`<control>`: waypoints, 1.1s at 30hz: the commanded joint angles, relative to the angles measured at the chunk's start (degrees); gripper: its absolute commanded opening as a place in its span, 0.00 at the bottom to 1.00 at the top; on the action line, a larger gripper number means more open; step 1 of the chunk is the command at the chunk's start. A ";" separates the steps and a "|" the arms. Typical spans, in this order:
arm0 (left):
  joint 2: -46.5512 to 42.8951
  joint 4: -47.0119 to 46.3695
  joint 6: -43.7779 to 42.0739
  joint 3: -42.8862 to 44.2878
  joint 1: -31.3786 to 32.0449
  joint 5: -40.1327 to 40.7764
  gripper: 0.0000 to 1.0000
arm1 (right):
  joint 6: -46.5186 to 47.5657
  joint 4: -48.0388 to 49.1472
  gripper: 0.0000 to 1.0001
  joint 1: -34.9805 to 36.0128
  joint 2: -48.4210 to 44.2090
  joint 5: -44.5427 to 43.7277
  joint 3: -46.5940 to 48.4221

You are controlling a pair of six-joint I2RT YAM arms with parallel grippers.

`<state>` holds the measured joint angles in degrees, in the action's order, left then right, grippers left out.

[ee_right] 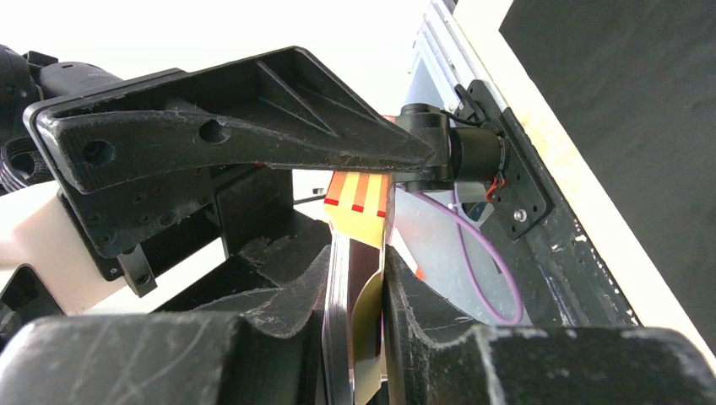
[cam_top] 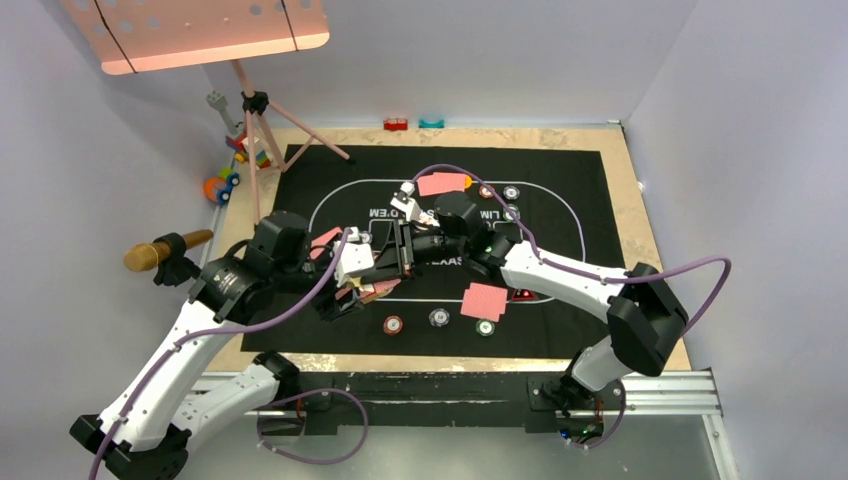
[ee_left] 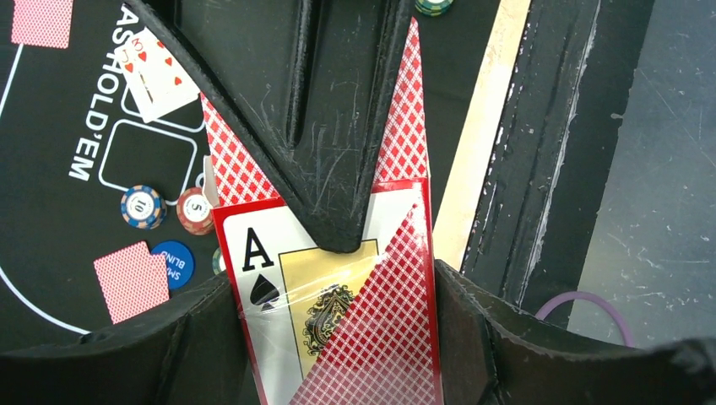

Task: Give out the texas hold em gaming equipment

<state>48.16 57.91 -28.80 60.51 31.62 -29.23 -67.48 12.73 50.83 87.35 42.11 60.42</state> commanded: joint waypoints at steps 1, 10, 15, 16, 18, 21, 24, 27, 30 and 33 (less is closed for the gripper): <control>-0.73 -3.11 1.97 0.31 0.37 1.50 0.69 | -1.80 1.35 0.24 -0.03 -1.31 -0.42 3.79; -2.65 -2.50 5.87 0.93 0.31 -2.83 0.71 | 3.79 -7.96 0.56 -0.34 -2.80 -2.29 3.42; -3.32 -0.46 6.52 2.27 0.35 -5.50 0.73 | 5.10 -10.15 0.59 -1.81 -4.31 -2.24 2.16; -3.42 -0.22 6.53 2.44 0.30 -6.00 0.73 | 5.66 -11.01 0.59 -2.38 -4.82 -2.21 2.18; -3.66 0.48 6.47 2.82 0.32 -6.91 0.74 | 6.45 -11.83 0.59 -3.60 -6.03 -1.98 1.80; -3.65 0.70 6.56 3.41 0.35 -7.15 0.75 | 7.00 -12.42 0.59 -4.86 -7.68 -1.75 1.45; -3.41 0.15 6.87 3.47 0.37 -6.56 0.75 | 7.52 -13.75 0.58 -5.19 -8.41 -1.70 1.42; -3.43 -0.88 7.79 2.76 0.35 -6.70 0.74 | 5.88 -11.27 0.58 -5.10 -8.55 -1.83 -0.52; -3.38 -1.49 7.87 -0.21 0.32 -6.33 0.75 | 5.72 -9.97 0.58 -4.68 -7.74 -1.97 -3.02; -3.32 -2.62 8.23 -2.65 0.22 -5.34 0.78 | 7.76 -11.41 0.60 -4.69 -7.71 -2.35 -4.80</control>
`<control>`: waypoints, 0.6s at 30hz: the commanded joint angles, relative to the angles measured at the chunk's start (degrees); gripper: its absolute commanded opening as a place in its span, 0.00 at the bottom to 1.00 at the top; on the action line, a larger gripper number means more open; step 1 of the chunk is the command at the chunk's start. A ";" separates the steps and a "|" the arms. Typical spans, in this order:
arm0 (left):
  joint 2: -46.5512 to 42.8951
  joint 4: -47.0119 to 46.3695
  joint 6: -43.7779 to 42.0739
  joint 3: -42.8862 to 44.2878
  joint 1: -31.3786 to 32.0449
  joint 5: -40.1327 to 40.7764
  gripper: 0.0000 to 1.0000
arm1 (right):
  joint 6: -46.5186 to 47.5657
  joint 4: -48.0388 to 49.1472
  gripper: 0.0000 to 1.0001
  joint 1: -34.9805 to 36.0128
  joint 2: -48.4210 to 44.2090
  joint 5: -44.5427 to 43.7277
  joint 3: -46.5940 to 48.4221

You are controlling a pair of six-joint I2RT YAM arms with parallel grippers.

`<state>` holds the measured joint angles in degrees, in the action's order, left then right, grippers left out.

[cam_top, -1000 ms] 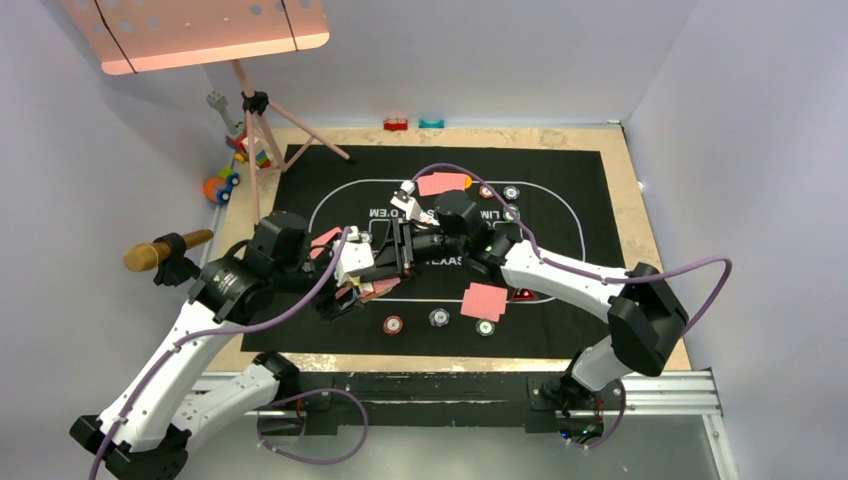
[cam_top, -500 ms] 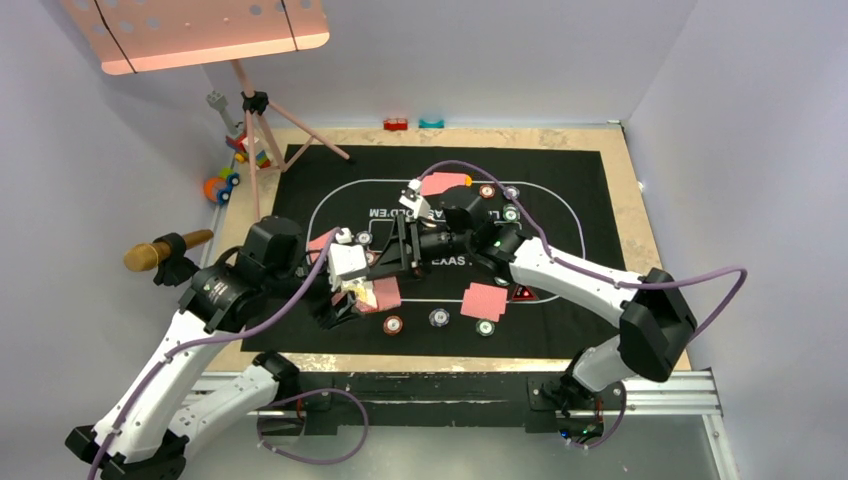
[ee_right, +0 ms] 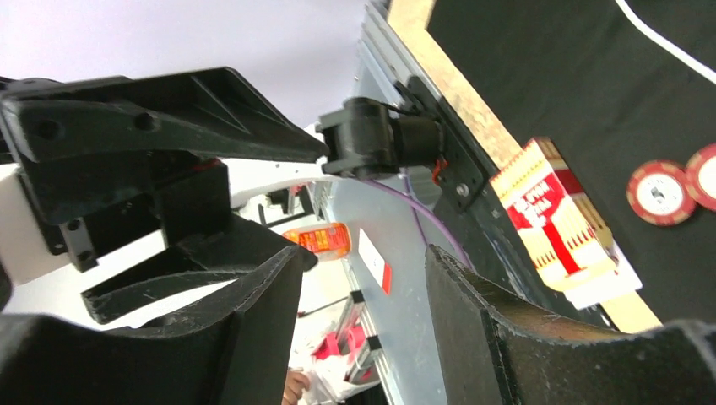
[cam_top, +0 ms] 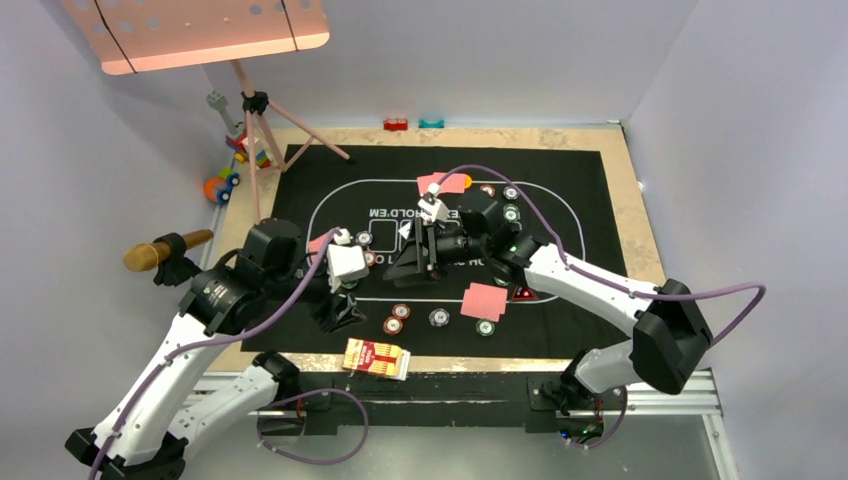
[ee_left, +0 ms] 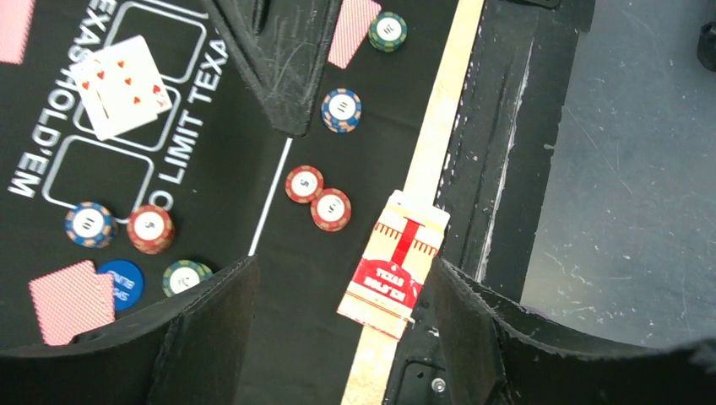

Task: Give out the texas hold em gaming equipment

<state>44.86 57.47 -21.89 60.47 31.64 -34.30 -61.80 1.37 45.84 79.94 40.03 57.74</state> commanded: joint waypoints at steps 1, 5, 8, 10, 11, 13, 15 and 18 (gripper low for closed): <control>0.29 -2.12 1.21 -2.57 0.24 -0.41 0.80 | 3.19 -0.99 0.60 0.18 -0.36 -0.77 -2.11; 1.42 0.28 -4.69 -2.38 0.29 -4.53 0.92 | 8.06 -8.37 0.61 -0.62 0.29 -2.67 -1.53; 3.62 4.56 -12.32 -2.19 0.96 -6.84 1.00 | 9.77 -8.97 0.61 -2.14 -1.02 -2.85 -3.38; 7.39 7.46 -15.92 -1.56 1.78 -7.35 1.00 | 11.96 -9.74 0.61 -2.74 -2.89 -3.83 -4.59; 9.57 8.16 -16.99 -1.31 2.28 -6.99 1.00 | 14.57 -11.15 0.61 -2.78 -3.93 -5.27 -4.75; 13.62 9.19 -18.47 0.23 2.53 -5.60 1.00 | 21.16 -14.54 0.62 -1.94 -5.99 -11.69 -4.26; 14.55 6.40 -15.76 1.64 2.15 -3.26 1.00 | 27.67 -18.56 0.65 1.32 -6.81 -17.65 -3.37; 10.11 0.48 -10.11 1.28 1.09 -1.72 1.00 | 33.86 -21.35 0.69 6.64 -4.94 -23.79 -2.15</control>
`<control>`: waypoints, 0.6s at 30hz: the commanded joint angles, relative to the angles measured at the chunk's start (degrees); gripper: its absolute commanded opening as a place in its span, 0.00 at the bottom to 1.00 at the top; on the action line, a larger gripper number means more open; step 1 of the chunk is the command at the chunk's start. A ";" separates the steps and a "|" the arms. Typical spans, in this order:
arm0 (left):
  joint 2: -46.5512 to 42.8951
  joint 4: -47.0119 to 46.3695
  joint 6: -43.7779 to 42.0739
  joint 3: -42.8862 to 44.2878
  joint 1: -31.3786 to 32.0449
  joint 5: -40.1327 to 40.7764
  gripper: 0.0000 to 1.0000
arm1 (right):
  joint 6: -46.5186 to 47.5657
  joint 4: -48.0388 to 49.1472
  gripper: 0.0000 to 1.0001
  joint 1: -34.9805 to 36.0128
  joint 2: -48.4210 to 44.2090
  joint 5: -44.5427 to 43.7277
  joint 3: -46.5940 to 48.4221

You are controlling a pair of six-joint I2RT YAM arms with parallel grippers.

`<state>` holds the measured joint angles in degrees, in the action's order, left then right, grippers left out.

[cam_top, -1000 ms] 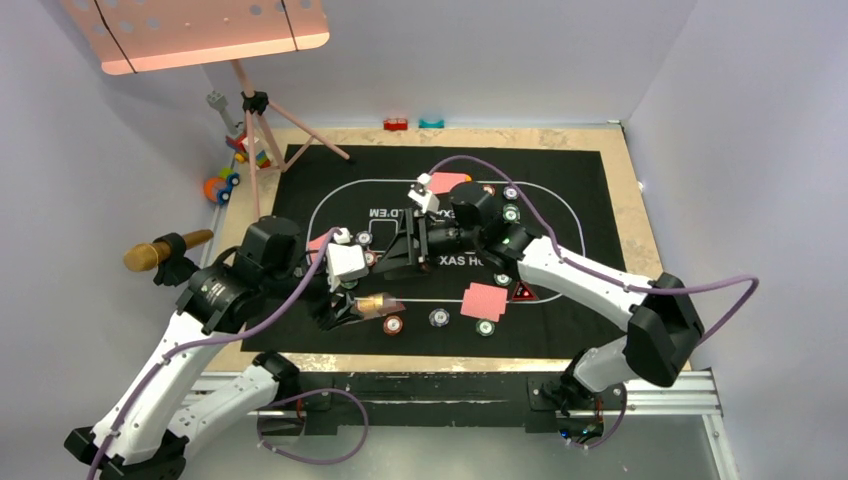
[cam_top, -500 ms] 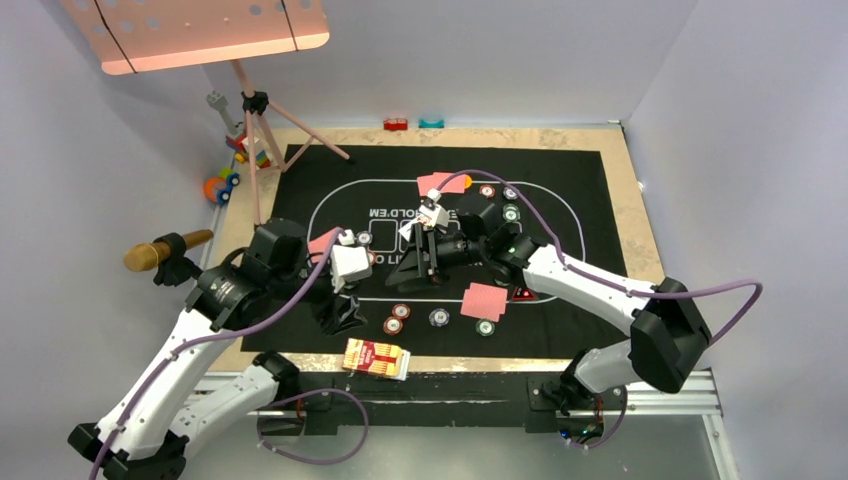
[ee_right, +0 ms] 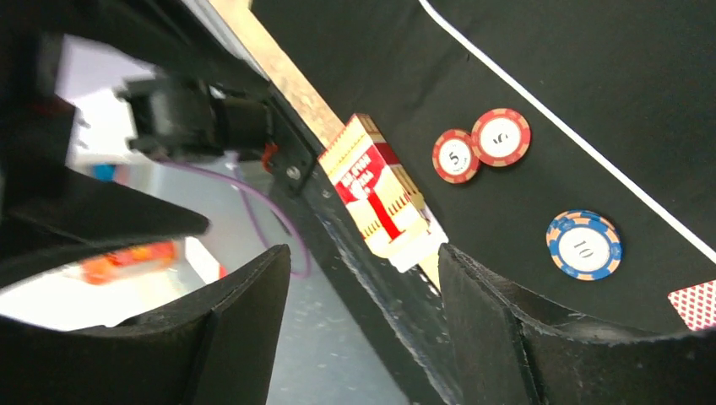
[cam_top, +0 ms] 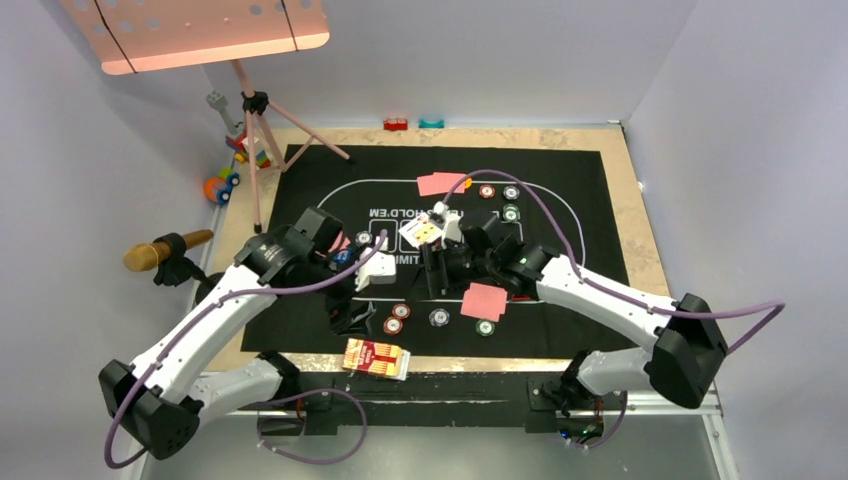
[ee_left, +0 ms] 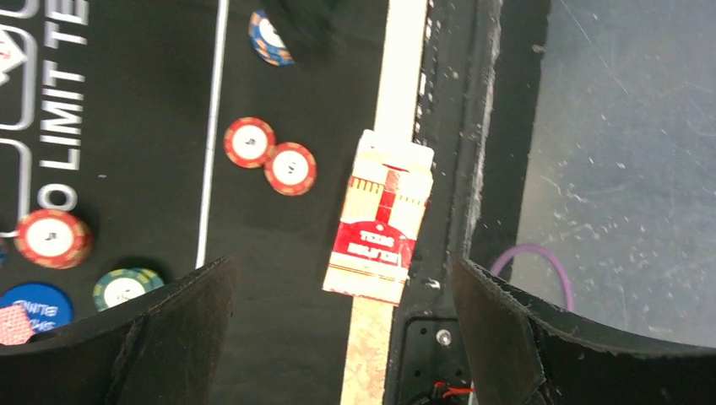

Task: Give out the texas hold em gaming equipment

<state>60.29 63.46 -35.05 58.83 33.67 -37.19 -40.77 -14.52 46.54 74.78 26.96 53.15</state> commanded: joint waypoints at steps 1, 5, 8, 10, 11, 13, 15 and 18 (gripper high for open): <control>-7.21 -7.13 5.43 3.06 -1.17 2.09 1.00 | 14.25 -5.63 0.71 7.76 1.21 -12.41 2.67; -13.45 -6.35 10.43 7.02 -2.30 6.44 1.00 | 18.52 -4.94 0.74 14.67 4.30 -19.52 3.55; -17.25 -2.86 13.48 11.56 -2.72 8.78 1.00 | 21.77 -3.76 0.76 20.29 6.49 -23.57 4.91; -18.85 0.98 15.30 14.75 -2.84 9.94 1.00 | 24.13 -3.71 0.77 24.20 8.57 -26.51 6.62; -19.48 2.38 16.13 16.62 -2.94 10.53 1.00 | 25.48 -3.43 0.77 26.25 9.83 -28.77 7.38; -20.45 4.51 15.95 18.45 -3.13 10.80 1.00 | 28.59 -2.28 0.78 29.56 12.69 -32.42 8.86; -21.19 5.23 15.14 18.95 -3.21 10.92 1.00 | 30.78 -0.73 0.80 31.67 16.42 -34.56 10.26; -22.03 5.19 15.11 19.19 -3.46 10.27 1.00 | 32.76 1.08 0.80 33.53 20.46 -35.26 12.38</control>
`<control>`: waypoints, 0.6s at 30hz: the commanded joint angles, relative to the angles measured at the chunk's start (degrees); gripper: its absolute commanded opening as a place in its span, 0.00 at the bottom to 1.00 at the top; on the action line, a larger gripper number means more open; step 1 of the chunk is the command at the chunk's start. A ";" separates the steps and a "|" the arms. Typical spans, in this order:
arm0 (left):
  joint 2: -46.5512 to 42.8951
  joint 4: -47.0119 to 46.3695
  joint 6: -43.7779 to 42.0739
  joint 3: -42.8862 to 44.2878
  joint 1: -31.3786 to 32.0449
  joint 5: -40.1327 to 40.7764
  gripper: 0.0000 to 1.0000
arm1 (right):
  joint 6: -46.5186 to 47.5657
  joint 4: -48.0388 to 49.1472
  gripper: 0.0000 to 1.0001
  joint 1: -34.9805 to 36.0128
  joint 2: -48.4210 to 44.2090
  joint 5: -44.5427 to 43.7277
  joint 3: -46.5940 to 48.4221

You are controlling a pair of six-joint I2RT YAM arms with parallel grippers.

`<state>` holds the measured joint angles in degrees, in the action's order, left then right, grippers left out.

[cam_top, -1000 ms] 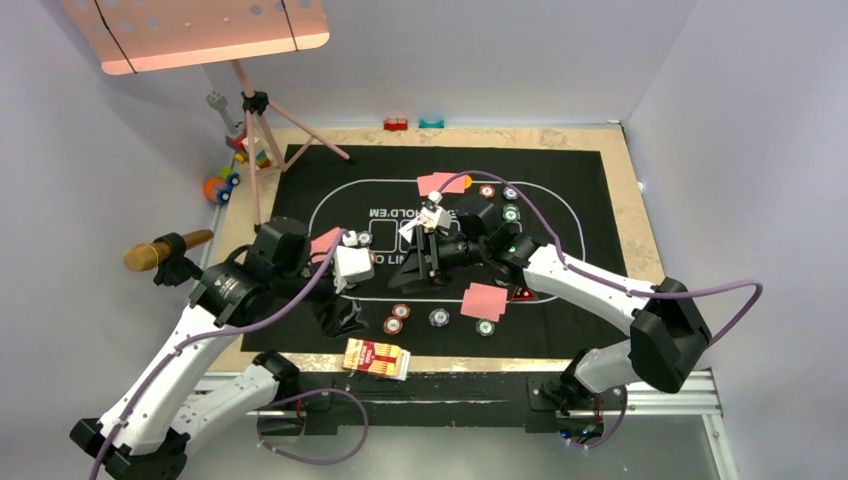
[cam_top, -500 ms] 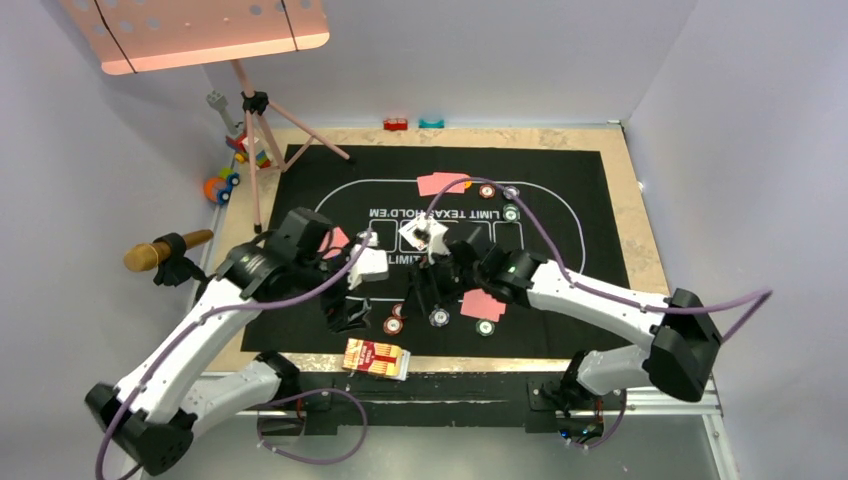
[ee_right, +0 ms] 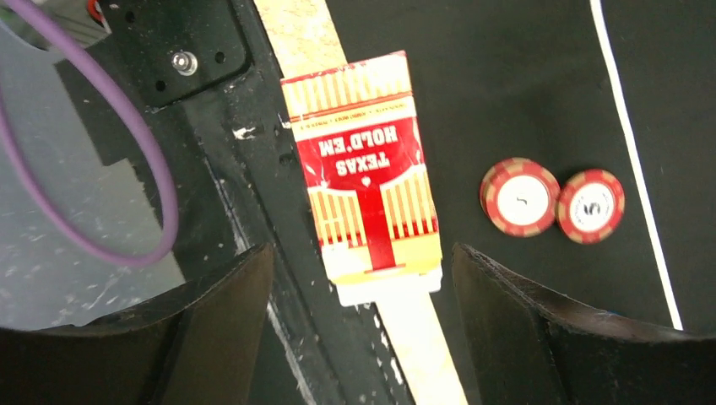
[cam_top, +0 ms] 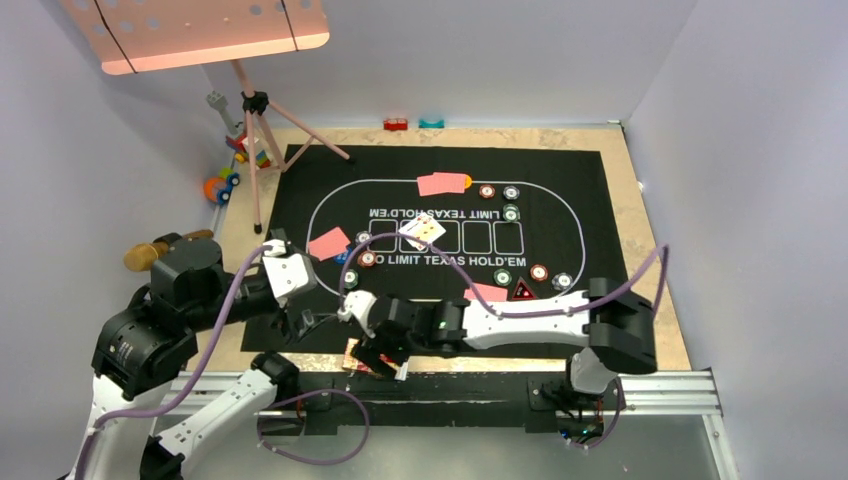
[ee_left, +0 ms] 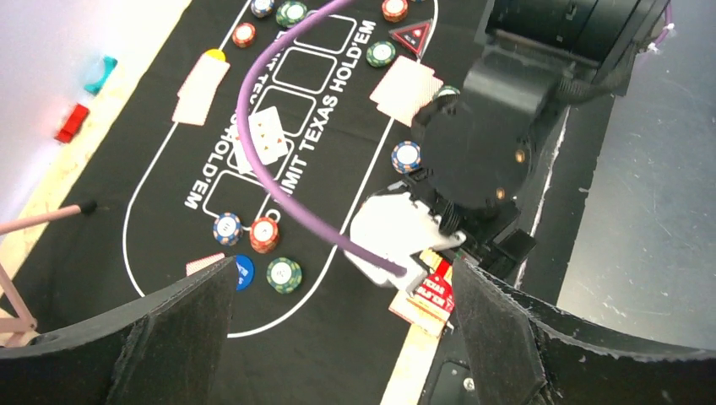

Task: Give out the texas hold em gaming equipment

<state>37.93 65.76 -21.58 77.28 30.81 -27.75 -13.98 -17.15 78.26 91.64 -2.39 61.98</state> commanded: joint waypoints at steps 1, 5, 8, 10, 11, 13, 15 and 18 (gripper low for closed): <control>0.11 2.91 1.69 1.01 -0.67 0.34 1.00 | 6.50 4.86 0.81 2.16 4.26 -5.50 3.55; -0.31 3.42 1.71 1.73 -0.96 -0.73 1.00 | 7.67 9.21 0.82 2.84 6.25 -5.20 2.24; -0.59 3.85 1.54 2.17 -0.93 -0.90 1.00 | 8.09 10.11 0.83 2.87 7.91 -6.35 2.00; -0.58 3.94 1.53 2.31 -0.98 -0.98 1.00 | 8.62 10.61 0.84 2.82 8.28 -5.85 1.78; -0.57 3.94 1.49 2.29 -1.00 -1.11 1.00 | 8.80 10.53 0.84 2.78 8.41 -5.10 1.81; -0.58 3.97 1.44 2.33 -1.03 -1.19 1.00 | 9.33 10.10 0.85 2.78 8.62 -2.78 1.92; -0.57 3.95 1.38 2.52 -1.04 -1.17 1.00 | 9.78 9.60 0.85 2.78 9.12 -1.36 2.00; -0.40 3.85 1.23 2.91 -1.08 -1.16 1.00 | 10.36 8.88 0.85 2.78 9.69 0.76 1.48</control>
<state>37.67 69.71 -21.47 77.87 30.06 -28.10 -5.63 -9.37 80.95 100.33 -4.73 63.35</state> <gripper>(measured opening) 0.997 0.845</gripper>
